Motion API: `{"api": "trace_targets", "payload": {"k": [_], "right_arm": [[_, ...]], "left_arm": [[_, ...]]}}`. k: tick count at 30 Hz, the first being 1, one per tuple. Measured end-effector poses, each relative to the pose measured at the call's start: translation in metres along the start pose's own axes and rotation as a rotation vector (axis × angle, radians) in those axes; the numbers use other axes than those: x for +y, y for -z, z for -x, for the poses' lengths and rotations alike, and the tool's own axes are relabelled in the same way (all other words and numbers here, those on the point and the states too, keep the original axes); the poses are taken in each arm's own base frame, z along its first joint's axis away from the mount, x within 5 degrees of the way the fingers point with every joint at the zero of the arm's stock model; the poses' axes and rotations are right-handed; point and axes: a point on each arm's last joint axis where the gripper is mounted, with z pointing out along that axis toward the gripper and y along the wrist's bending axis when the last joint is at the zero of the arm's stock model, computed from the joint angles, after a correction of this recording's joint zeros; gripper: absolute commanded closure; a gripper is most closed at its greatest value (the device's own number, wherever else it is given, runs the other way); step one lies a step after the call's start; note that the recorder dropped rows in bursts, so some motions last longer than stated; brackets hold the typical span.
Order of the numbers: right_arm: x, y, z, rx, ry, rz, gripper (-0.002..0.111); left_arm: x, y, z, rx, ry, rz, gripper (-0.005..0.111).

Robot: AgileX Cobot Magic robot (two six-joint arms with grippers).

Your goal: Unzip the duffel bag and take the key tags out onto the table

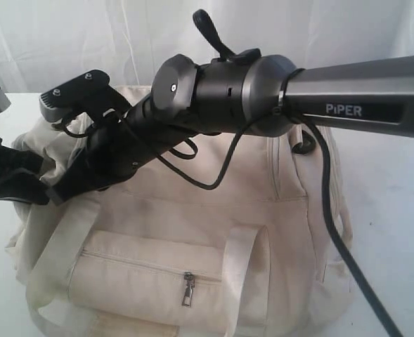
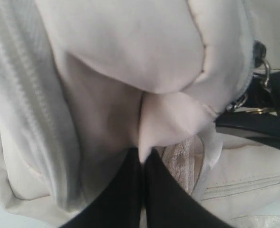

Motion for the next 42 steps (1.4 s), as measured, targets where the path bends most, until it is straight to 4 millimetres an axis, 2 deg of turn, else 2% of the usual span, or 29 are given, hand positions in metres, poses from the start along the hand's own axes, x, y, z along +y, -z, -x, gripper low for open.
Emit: {"api": "trace_targets", "payload": {"k": [4, 23, 32, 42], "right_arm": [[0.0004, 0.0000, -0.0016, 0.017, 0.017, 0.005, 0.085], [0.0016, 0.0003, -0.0073, 0.080, 0.068, 0.020, 0.085], [0.0011, 0.0003, -0.0075, 0.082, 0.078, 0.015, 0.108], [0.0002, 0.0018, -0.0054, 0.067, 0.083, 0.001, 0.108]], "left_arm": [[0.0000, 0.0000, 0.0000, 0.000, 0.000, 0.000, 0.107], [0.0000, 0.0000, 0.0000, 0.000, -0.002, 0.000, 0.107], [-0.0002, 0.0000, 0.0002, -0.002, -0.002, -0.002, 0.107], [-0.0002, 0.0000, 0.0002, -0.002, -0.002, -0.002, 0.107]]}}
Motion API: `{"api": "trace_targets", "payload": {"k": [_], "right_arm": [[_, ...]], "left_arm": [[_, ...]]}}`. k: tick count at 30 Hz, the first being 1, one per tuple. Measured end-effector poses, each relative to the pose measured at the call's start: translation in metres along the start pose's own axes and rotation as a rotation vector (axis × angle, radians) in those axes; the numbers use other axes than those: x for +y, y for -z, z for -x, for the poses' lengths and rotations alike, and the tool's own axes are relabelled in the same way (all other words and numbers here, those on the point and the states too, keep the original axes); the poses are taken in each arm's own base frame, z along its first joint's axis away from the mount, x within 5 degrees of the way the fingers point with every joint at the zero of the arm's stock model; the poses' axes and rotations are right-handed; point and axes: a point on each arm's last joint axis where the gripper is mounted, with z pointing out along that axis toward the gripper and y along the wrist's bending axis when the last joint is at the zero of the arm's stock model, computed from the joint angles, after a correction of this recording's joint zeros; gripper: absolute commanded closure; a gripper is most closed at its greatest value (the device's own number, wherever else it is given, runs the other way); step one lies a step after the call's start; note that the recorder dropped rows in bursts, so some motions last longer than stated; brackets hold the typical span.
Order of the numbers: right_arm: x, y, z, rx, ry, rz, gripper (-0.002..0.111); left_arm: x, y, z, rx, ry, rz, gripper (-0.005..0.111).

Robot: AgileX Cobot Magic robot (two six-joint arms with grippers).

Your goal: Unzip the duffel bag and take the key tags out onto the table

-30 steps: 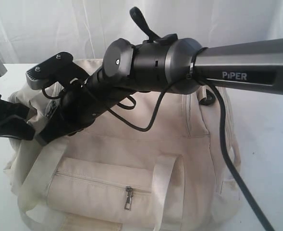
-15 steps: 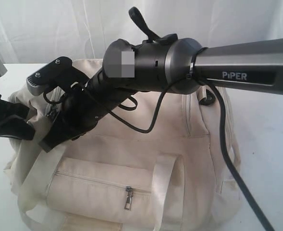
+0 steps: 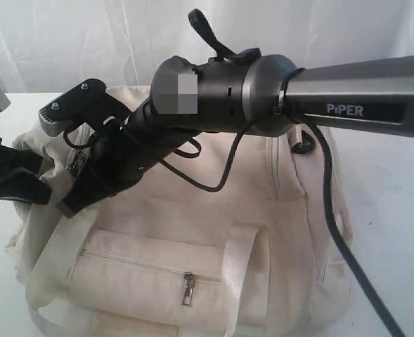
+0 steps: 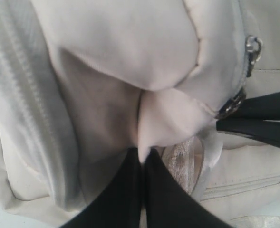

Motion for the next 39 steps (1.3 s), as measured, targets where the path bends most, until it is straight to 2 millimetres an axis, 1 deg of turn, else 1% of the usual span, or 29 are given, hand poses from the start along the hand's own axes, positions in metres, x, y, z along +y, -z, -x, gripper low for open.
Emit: {"api": "trace_targets", "payload": {"k": [2, 3, 4, 5, 7, 10, 14, 16, 20, 22, 24, 25, 26, 28, 34, 39], "right_arm": [[0.000, 0.007, 0.004, -0.016, 0.016, -0.013, 0.108], [0.000, 0.016, 0.009, -0.039, 0.030, -0.038, 0.108], [0.000, 0.020, 0.012, -0.053, 0.033, -0.055, 0.108], [-0.002, 0.028, 0.016, -0.071, 0.036, -0.085, 0.108], [-0.009, 0.035, 0.019, -0.094, 0.031, -0.121, 0.108], [-0.022, 0.039, 0.020, -0.135, 0.015, -0.171, 0.108], [-0.026, 0.043, 0.034, -0.200, 0.023, -0.201, 0.108], [-0.029, 0.039, 0.040, -0.221, 0.035, -0.216, 0.108], [-0.038, 0.025, 0.051, -0.249, 0.048, -0.233, 0.108], [-0.045, 0.019, 0.056, -0.267, 0.048, -0.247, 0.108], [-0.057, 0.012, 0.059, -0.277, 0.043, -0.262, 0.108], [-0.066, 0.008, 0.061, -0.287, 0.038, -0.278, 0.108], [-0.075, 0.006, 0.062, -0.293, 0.031, -0.291, 0.108], [-0.086, 0.003, 0.064, -0.309, 0.025, -0.309, 0.108], [-0.112, -0.008, 0.070, -0.369, -0.001, -0.356, 0.108], [-0.125, -0.014, 0.073, -0.410, -0.078, -0.362, 0.108]], "left_arm": [[0.000, 0.000, 0.000, 0.000, 0.000, 0.000, 0.107], [0.000, 0.000, 0.000, 0.000, 0.000, 0.000, 0.107], [0.000, 0.000, 0.000, 0.000, 0.000, 0.000, 0.107], [0.000, 0.000, 0.000, 0.000, 0.000, 0.000, 0.107], [0.000, 0.000, 0.000, 0.000, 0.001, -0.002, 0.107], [0.000, 0.000, 0.000, 0.000, 0.003, -0.004, 0.107], [-0.001, 0.000, 0.000, -0.004, 0.005, -0.009, 0.107], [-0.001, 0.000, 0.000, -0.005, 0.007, -0.010, 0.107], [-0.001, 0.000, 0.000, -0.005, 0.008, -0.012, 0.107], [-0.001, 0.000, 0.000, -0.005, 0.008, -0.012, 0.107], [-0.001, 0.000, 0.000, -0.005, 0.008, -0.012, 0.107], [-0.001, 0.000, 0.000, -0.005, 0.008, -0.012, 0.107], [-0.001, 0.000, 0.000, -0.005, 0.009, -0.013, 0.107], [-0.001, 0.000, 0.001, -0.006, 0.010, -0.014, 0.107], [-0.002, 0.000, 0.000, -0.006, 0.012, -0.017, 0.107], [-0.002, 0.000, 0.001, -0.007, 0.013, -0.018, 0.107]]}}
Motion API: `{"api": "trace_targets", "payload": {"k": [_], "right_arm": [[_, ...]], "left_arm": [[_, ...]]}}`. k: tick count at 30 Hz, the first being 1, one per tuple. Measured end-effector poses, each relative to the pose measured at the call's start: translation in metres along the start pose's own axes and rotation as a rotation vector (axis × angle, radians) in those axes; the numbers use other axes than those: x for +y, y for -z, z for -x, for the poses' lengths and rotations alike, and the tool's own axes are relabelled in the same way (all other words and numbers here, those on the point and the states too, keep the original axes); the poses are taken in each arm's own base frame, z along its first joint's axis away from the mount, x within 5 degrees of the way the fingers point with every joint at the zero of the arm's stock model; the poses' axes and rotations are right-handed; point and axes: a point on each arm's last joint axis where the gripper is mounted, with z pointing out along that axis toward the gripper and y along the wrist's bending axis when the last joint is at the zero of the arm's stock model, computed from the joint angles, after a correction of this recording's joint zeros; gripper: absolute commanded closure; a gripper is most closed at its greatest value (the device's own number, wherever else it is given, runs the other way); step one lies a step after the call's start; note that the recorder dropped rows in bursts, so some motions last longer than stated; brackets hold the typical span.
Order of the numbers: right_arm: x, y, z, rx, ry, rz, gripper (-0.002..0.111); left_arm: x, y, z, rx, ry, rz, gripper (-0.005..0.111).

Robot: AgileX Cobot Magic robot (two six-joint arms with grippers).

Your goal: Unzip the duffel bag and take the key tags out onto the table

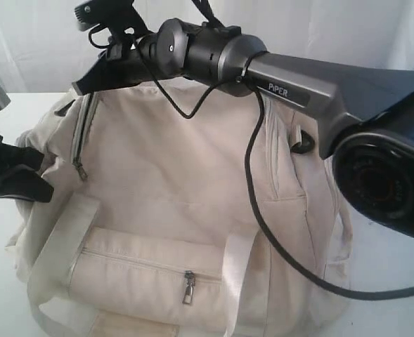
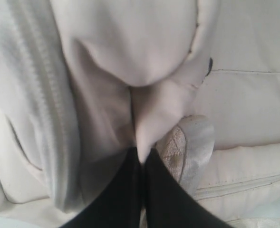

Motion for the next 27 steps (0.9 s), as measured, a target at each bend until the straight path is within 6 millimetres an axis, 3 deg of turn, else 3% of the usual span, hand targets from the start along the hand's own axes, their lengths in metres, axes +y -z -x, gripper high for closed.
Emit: {"api": "trace_targets", "payload": {"k": [6, 16, 18, 24, 27], "right_arm": [[-0.018, -0.008, -0.005, -0.002, -0.096, -0.024, 0.108], [-0.020, -0.008, -0.007, 0.032, -0.121, -0.008, 0.108], [-0.021, -0.007, -0.009, 0.056, -0.122, 0.001, 0.108], [-0.020, -0.006, -0.015, 0.122, -0.125, 0.033, 0.108], [-0.019, -0.004, -0.014, 0.135, -0.124, 0.042, 0.108]], "left_arm": [[0.000, 0.000, 0.000, -0.001, 0.001, -0.001, 0.107], [0.000, 0.000, 0.000, 0.002, 0.002, -0.005, 0.104], [-0.002, 0.001, 0.000, 0.009, -0.001, -0.016, 0.095], [-0.017, 0.021, 0.008, 0.030, -0.102, -0.052, 0.043], [-0.027, 0.036, 0.016, -0.004, -0.139, -0.069, 0.033]]}}
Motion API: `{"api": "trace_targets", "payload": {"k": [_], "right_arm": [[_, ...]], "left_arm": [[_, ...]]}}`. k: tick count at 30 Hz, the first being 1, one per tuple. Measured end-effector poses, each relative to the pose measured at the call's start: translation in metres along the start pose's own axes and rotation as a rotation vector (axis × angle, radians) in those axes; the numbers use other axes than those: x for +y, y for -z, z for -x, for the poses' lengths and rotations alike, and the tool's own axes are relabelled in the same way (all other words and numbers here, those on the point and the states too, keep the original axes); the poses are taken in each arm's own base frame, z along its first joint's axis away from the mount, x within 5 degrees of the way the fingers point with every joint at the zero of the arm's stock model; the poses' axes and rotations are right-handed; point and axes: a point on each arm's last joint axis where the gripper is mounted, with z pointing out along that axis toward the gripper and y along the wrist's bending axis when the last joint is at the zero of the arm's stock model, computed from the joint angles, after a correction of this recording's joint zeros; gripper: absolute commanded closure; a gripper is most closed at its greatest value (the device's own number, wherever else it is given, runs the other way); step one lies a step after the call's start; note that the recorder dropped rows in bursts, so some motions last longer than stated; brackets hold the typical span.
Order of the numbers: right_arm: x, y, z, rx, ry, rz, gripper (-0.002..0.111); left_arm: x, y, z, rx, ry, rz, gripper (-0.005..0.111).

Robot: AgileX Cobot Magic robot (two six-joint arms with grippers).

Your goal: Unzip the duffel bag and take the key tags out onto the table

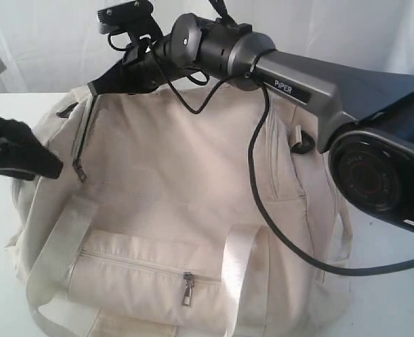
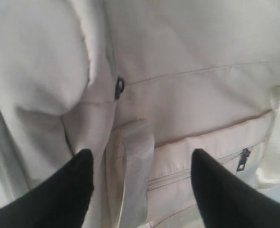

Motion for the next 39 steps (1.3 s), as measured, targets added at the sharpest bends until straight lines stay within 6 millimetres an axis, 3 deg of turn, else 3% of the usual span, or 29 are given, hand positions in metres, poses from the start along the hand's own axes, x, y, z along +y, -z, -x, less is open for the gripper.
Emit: {"api": "trace_targets", "payload": {"k": [4, 8, 14, 19, 21, 24, 29, 39], "right_arm": [[0.001, 0.007, 0.006, -0.005, 0.005, 0.004, 0.108], [0.003, 0.013, 0.011, -0.008, 0.006, 0.010, 0.108], [0.004, 0.015, 0.011, 0.007, 0.006, 0.019, 0.108], [0.006, 0.016, 0.009, 0.035, 0.017, 0.040, 0.108], [0.007, 0.016, 0.008, 0.051, 0.023, 0.052, 0.108], [0.008, 0.016, 0.006, 0.070, 0.028, 0.065, 0.108], [0.009, 0.016, 0.005, 0.078, 0.044, 0.071, 0.108], [0.009, 0.016, 0.004, 0.089, 0.045, 0.077, 0.108]], "left_arm": [[-0.006, 0.015, 0.015, -0.115, -0.028, 0.032, 0.033], [0.002, 0.018, 0.029, -0.249, -0.029, 0.129, 0.033], [0.020, -0.007, 0.038, -0.253, 0.015, 0.123, 0.033], [0.015, -0.037, 0.046, -0.255, -0.039, 0.086, 0.035], [0.013, -0.045, 0.050, -0.278, -0.055, 0.109, 0.040], [0.014, -0.053, 0.053, -0.302, -0.060, 0.140, 0.057], [0.016, -0.061, 0.054, -0.293, -0.054, 0.147, 0.107], [0.013, -0.060, 0.042, -0.159, -0.093, 0.133, 0.107]]}}
